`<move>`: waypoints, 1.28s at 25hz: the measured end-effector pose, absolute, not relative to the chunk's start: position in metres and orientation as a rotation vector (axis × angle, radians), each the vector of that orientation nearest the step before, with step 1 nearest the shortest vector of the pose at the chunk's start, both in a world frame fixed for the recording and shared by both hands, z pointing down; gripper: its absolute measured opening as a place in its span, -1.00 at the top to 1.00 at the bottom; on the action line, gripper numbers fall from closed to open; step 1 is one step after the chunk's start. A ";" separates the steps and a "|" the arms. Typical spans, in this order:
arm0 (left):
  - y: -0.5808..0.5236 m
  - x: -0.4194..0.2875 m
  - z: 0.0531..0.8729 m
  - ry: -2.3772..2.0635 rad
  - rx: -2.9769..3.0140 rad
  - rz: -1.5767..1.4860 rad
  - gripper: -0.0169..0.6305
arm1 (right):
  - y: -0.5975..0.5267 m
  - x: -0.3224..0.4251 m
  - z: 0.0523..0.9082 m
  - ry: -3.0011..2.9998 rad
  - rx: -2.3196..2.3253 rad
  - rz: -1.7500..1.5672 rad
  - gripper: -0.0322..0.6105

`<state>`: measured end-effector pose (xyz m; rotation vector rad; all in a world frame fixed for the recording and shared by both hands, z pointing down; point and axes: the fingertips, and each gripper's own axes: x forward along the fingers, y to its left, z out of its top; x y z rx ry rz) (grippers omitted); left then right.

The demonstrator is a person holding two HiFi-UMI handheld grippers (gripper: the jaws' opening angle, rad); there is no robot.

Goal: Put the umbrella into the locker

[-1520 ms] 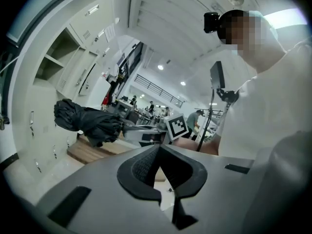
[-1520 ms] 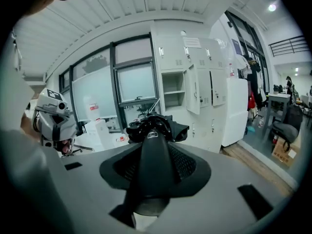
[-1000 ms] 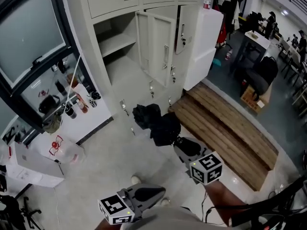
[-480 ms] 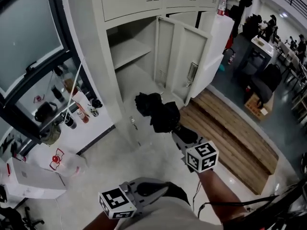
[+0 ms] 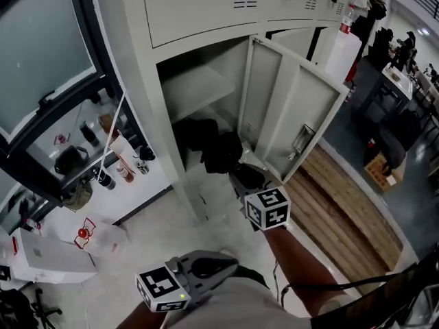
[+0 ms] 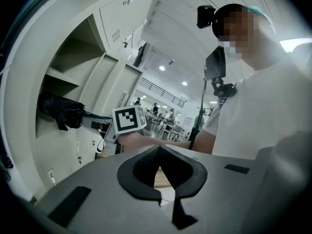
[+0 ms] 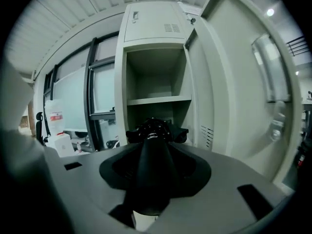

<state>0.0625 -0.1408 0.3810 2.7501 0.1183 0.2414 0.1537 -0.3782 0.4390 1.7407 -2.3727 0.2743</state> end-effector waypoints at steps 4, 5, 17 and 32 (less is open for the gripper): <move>-0.183 0.080 0.378 0.049 2.753 0.243 0.91 | -0.437 0.149 0.440 -2.409 1.685 0.256 0.43; -0.191 0.084 0.377 0.034 2.752 0.242 0.92 | -0.449 0.148 0.441 -2.416 1.674 0.250 0.43; -0.260 0.108 0.370 -0.169 2.758 0.212 0.92 | -0.559 0.125 0.469 -2.459 1.568 0.237 0.43; -0.299 0.112 0.372 -0.347 2.733 0.178 0.92 | -0.611 0.103 0.489 -2.484 1.449 0.209 0.43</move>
